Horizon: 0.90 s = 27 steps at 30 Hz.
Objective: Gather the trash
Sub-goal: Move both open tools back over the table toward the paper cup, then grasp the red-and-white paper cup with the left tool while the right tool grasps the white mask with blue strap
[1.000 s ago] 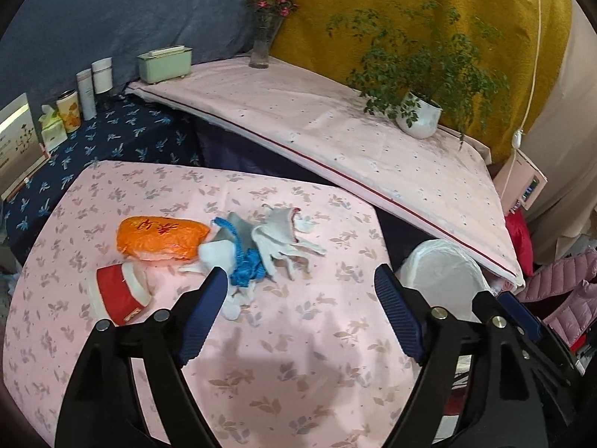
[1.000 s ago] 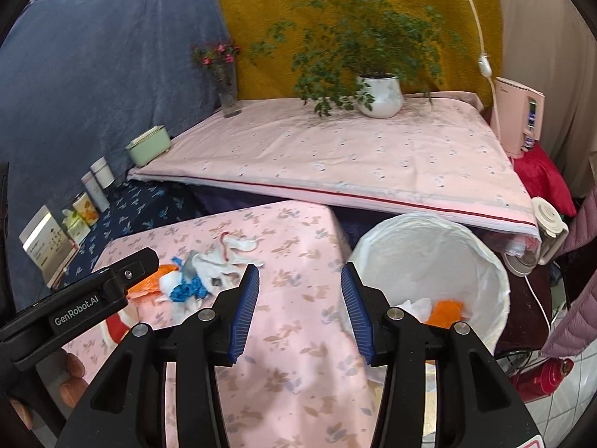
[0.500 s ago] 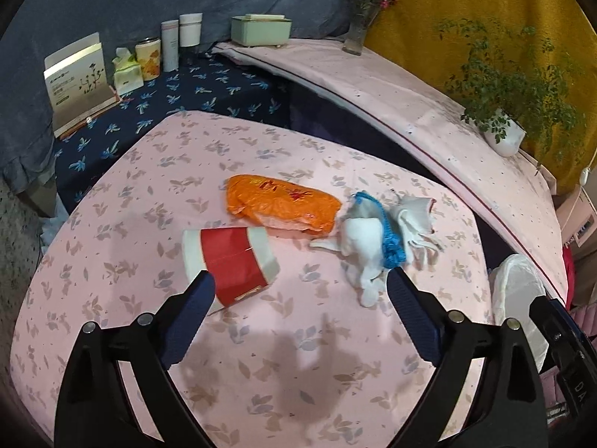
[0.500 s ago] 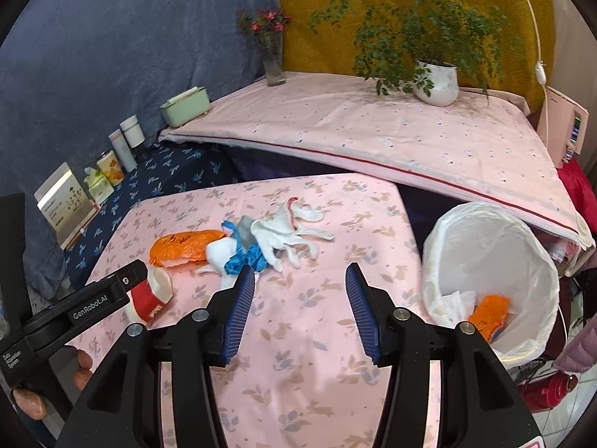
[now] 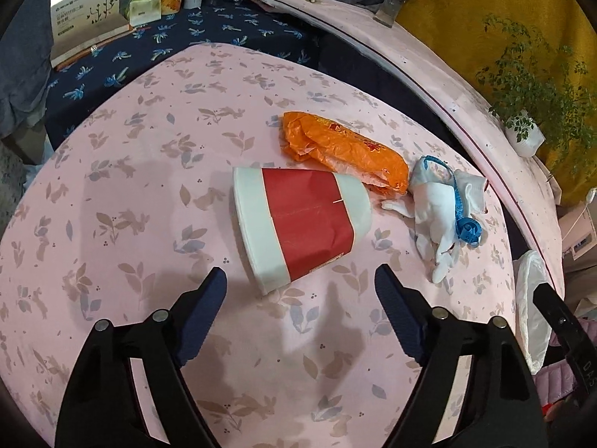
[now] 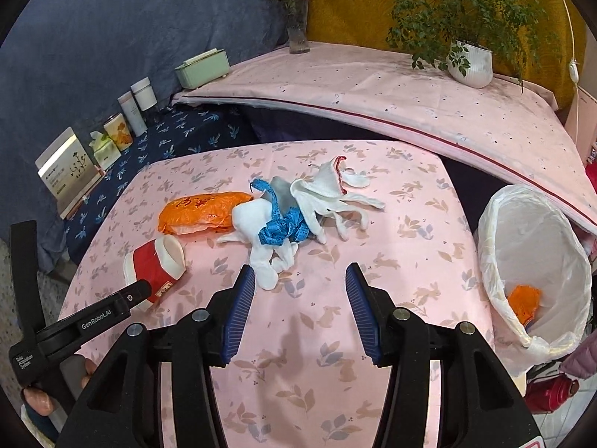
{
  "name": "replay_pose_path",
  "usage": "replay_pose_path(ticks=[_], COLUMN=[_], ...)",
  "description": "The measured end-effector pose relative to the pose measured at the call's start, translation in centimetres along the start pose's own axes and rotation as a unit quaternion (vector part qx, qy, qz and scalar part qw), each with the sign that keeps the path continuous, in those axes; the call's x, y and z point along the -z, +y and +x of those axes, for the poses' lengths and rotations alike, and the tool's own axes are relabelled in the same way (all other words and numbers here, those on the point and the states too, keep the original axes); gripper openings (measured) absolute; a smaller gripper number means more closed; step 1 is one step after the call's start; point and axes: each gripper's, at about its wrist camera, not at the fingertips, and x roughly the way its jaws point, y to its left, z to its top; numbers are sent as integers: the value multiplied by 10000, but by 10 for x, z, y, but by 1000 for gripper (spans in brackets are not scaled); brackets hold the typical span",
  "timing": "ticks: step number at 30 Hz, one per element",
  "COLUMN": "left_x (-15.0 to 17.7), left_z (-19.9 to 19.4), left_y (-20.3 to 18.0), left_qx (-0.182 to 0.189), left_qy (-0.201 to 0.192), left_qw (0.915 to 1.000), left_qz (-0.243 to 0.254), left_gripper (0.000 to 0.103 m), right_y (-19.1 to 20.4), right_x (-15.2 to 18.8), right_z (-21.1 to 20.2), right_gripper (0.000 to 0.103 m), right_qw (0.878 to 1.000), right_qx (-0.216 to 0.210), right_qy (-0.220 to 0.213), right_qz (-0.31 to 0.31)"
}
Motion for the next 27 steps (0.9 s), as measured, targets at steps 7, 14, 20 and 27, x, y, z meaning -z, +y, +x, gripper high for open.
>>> replay_pose_path(ticks=[7, 14, 20, 27], left_x=[-1, 0, -4, -16], left_z=[16, 16, 15, 15], left_y=[10, 1, -18, -43], left_qx=[488, 898, 1101, 1067], left_qy=[209, 223, 181, 112], left_qw=[9985, 9956, 9933, 9930], left_qz=[-135, 138, 303, 487], left_gripper=[53, 18, 17, 5], right_y=[11, 18, 19, 15], right_x=[2, 0, -1, -10], right_z=[17, 26, 27, 34], right_gripper=[50, 50, 50, 50], right_qw=[9999, 9997, 9996, 9997], right_qx=[-11, 4, 6, 28], right_qy=[142, 209, 212, 222], right_qz=[-91, -151, -158, -116])
